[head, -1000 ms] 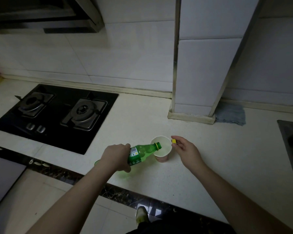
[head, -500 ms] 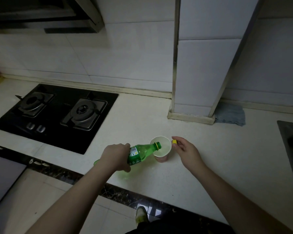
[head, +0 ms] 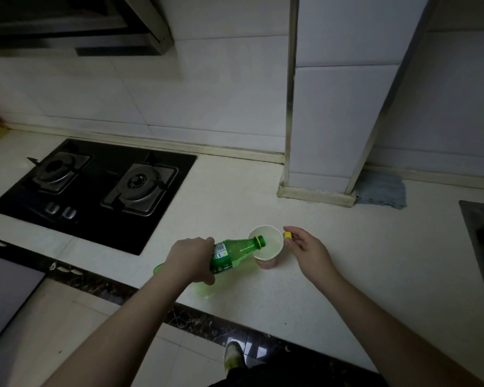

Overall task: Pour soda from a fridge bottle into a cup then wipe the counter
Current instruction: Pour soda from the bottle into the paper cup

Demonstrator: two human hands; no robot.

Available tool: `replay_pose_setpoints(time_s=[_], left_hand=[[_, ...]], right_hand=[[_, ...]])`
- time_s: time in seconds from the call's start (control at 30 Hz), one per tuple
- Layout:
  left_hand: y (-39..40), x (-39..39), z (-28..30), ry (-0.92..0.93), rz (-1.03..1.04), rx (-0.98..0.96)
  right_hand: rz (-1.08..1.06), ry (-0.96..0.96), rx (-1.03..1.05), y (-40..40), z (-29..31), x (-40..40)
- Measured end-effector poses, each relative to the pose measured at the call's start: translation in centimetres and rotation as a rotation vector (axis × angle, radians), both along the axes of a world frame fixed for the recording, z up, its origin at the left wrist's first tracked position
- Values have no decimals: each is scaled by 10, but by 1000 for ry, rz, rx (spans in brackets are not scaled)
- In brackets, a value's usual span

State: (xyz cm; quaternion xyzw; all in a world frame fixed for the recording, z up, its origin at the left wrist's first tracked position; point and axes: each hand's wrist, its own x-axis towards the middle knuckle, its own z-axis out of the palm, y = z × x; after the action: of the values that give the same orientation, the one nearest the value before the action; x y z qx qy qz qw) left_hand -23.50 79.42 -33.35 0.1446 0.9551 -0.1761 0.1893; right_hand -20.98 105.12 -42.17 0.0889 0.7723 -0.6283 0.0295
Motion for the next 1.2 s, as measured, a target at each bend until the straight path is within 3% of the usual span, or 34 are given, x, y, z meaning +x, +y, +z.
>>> replay_pose_setpoints(time_s=[1.2], left_hand=[[0,-1,-1,0,9,7]], right_hand=[[11,-10,10,2,5,4]])
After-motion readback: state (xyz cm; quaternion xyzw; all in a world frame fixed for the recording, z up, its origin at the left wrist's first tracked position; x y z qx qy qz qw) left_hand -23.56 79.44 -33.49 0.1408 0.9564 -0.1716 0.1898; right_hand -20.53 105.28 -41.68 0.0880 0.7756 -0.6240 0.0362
